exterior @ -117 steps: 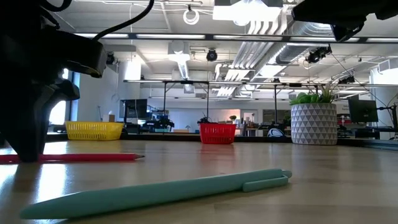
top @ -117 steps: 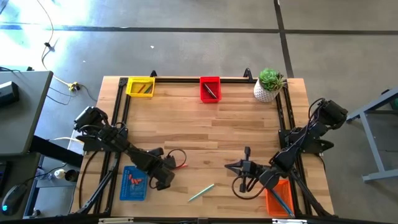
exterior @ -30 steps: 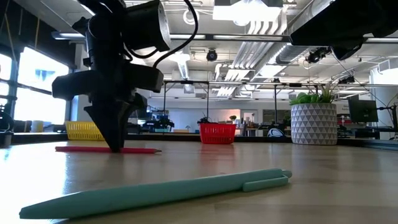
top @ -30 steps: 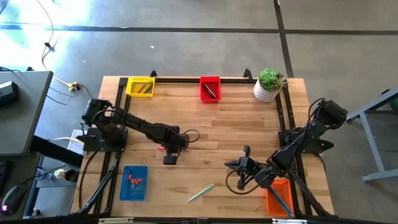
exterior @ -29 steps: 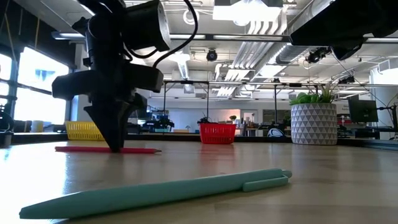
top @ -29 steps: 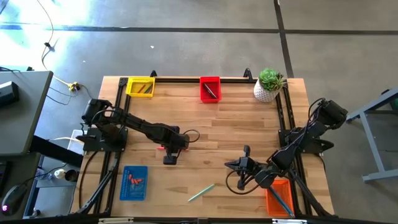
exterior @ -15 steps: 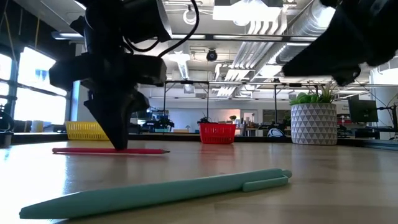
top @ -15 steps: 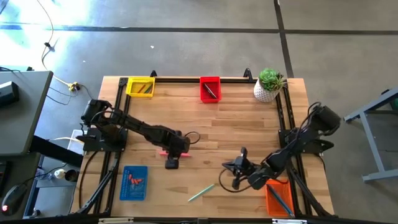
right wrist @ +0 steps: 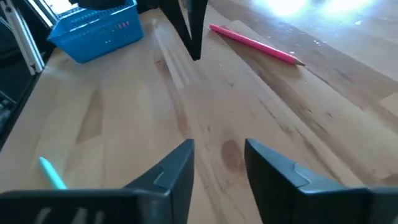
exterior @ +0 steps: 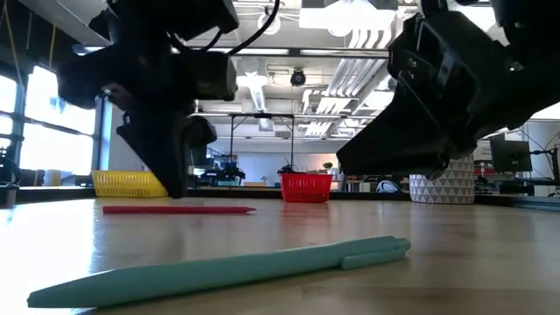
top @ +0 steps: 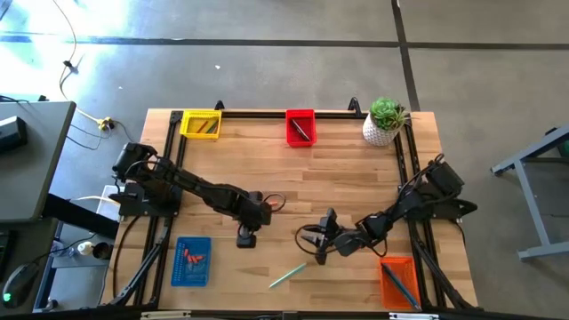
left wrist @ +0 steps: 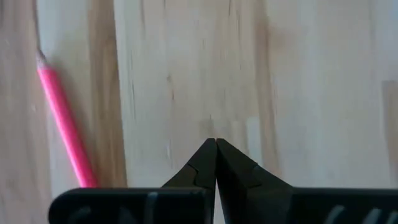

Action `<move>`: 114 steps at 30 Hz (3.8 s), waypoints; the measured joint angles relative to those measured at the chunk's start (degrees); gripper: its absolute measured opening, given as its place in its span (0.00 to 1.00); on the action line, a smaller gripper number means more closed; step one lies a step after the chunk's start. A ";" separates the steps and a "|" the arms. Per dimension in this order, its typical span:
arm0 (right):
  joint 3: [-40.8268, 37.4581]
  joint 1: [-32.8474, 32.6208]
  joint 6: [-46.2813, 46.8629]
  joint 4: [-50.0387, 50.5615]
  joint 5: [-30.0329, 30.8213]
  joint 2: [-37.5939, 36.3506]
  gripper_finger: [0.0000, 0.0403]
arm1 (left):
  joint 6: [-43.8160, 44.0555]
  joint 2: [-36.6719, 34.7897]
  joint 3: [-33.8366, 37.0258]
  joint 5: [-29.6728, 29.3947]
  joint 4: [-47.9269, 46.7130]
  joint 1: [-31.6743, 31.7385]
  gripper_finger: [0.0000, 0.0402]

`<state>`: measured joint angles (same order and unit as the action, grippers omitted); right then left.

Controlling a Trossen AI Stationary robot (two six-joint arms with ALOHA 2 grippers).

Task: Sort crayons/erasers/pens/pencils in bins
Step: Put the pink pencil into the orange bin

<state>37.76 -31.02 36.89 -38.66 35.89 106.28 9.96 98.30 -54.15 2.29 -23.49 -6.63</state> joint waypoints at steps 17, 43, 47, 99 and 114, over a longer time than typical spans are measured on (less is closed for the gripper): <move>0.08 1.04 -3.39 -1.36 -1.90 0.00 0.46 | 10.56 -19.04 13.62 -5.54 -10.45 1.28 0.02; 0.11 1.04 -4.37 -3.07 -1.90 -0.04 0.46 | 10.89 -19.34 24.45 -6.83 2.19 1.26 0.11; 0.11 1.04 -4.36 -3.04 -1.89 -0.04 0.46 | 11.67 -19.54 26.38 -7.32 5.94 1.27 0.03; 15.89 25.04 -30.47 12.30 -29.96 11.29 0.34 | 7.41 -19.19 30.12 -13.27 14.93 -2.15 0.00; 15.92 24.65 -29.41 10.02 -32.18 12.50 0.11 | 7.38 -19.08 30.16 -13.84 15.71 -2.14 0.00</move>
<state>53.68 -6.37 7.49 -28.64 3.71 118.78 17.34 79.22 -23.99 -11.55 -7.78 -8.78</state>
